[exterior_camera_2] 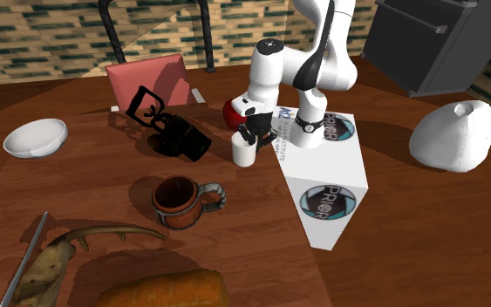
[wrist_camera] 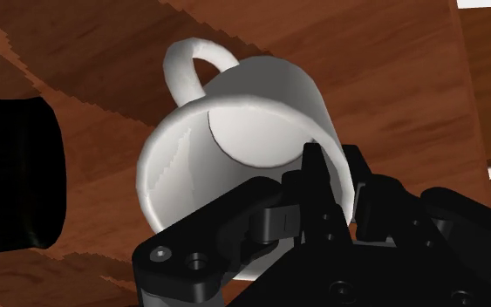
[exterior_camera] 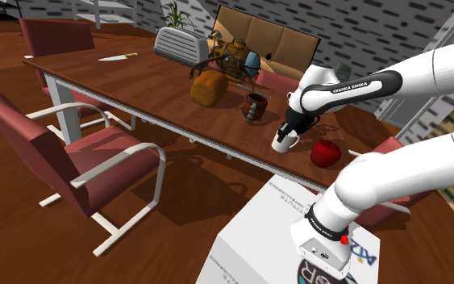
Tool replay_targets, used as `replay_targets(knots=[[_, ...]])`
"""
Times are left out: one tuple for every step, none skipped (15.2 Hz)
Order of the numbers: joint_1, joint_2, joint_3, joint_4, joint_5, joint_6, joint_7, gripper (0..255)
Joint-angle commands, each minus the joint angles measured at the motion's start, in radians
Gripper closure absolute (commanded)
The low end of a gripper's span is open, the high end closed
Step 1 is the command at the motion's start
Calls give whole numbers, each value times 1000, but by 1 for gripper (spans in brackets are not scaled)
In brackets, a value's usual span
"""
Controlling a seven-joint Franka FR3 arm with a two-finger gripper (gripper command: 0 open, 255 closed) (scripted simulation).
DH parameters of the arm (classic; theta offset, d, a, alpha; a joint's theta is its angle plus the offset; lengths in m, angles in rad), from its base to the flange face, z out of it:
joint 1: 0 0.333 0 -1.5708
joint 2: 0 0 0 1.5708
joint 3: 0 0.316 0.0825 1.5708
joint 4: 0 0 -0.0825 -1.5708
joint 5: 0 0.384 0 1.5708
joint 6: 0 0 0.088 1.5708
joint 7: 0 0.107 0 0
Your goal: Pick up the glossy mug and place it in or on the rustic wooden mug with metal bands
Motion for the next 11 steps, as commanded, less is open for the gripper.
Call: replay_targets(knots=[[0,0,0,0,0,0,0,255],[0,0,0,0,0,0,0,255],[0,0,0,0,0,0,0,255],[0,0,0,0,0,0,0,255],[0,-12,3,7,3,-18,-1,255],[1,-23,7,14,5,-37,-2,255],[1,-34,10,21,8,-55,-3,255],[1,-44,14,29,11,-73,-4,255],[2,-54,17,37,14,-91,-5,255],[2,-64,21,45,17,-108,-6,255],[3,-73,24,53,20,-125,-7,255]])
